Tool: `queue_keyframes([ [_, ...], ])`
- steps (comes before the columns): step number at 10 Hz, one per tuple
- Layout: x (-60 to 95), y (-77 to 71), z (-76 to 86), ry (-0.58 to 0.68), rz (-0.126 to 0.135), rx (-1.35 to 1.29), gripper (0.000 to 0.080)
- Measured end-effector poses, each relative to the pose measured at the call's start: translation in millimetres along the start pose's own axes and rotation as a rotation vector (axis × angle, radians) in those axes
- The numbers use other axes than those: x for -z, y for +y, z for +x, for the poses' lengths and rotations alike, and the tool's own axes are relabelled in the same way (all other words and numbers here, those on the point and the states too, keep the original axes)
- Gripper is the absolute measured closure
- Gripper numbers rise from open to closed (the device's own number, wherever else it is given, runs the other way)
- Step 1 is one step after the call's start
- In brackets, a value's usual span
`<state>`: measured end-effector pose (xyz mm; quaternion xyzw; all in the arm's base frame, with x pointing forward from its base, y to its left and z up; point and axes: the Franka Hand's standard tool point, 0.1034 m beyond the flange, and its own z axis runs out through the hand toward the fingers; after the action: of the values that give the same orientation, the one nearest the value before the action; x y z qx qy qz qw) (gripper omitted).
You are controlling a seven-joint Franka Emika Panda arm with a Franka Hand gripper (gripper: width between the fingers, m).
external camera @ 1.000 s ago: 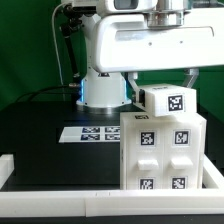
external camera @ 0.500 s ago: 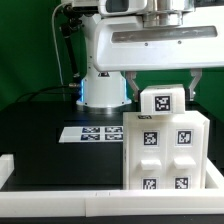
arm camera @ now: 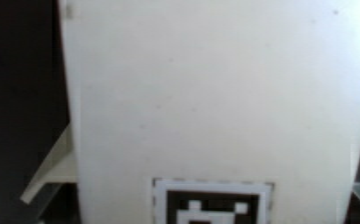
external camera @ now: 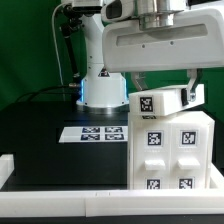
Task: Assemble cabinet
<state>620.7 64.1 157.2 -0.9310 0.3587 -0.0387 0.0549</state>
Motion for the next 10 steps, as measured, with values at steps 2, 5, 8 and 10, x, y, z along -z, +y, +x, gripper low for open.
queue_keyframes([
  [2,-0.4,-0.8,-1.3,-0.010,0.008,-0.188,0.0238],
  [5,-1.2,-3.6,-5.4,-0.014,0.005,-0.385,0.0238],
  [8,-1.9,-5.2,-8.3,-0.030,0.006,-0.677,0.0238],
  [10,-2.3,-5.6,-8.7,-0.042,0.010,-0.808,0.0238],
])
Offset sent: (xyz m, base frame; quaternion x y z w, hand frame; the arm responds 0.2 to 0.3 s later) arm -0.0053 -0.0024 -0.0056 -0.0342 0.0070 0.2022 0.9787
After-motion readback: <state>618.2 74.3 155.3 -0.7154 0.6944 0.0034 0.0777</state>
